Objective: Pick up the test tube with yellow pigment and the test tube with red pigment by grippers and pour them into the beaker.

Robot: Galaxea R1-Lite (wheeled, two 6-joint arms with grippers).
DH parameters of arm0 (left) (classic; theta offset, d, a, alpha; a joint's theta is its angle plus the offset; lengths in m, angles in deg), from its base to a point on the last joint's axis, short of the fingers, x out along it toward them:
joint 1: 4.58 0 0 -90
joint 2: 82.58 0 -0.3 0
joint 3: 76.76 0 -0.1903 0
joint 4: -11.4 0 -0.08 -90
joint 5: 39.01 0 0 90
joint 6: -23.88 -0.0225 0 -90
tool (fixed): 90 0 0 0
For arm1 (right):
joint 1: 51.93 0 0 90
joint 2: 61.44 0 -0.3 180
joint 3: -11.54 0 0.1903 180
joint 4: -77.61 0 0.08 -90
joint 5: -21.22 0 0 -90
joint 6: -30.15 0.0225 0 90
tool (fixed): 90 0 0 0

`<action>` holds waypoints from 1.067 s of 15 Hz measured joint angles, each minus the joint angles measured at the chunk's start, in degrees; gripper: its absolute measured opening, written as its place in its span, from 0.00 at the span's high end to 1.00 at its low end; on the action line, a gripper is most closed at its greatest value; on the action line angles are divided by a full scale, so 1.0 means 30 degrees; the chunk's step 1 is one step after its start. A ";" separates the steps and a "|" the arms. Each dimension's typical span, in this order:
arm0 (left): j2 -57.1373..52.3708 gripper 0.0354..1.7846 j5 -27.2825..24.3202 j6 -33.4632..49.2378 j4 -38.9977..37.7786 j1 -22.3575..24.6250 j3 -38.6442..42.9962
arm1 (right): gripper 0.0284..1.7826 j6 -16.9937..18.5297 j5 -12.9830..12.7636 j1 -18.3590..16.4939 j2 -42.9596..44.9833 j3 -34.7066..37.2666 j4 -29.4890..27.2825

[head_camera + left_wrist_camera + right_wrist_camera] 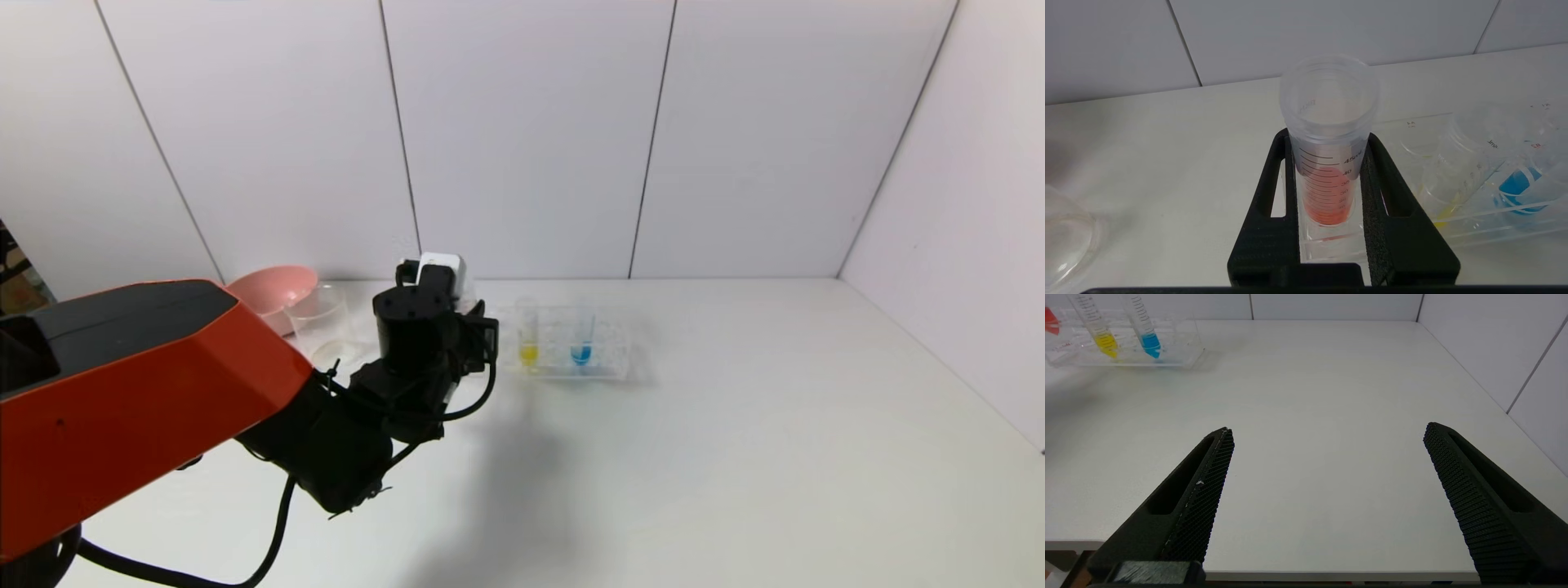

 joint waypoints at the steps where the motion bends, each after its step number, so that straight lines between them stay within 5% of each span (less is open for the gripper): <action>1: -0.0175 0.76 0.0000 0.0000 -0.0004 0.0000 0.0065 | 0.05 0.0008 -0.0008 0.0000 0.0000 0.0000 -0.0008; 16: -0.3003 0.76 0.0033 -0.0931 -0.0268 -0.0146 0.1020 | 0.05 0.0000 -0.0008 0.0000 0.0000 0.0000 -0.0008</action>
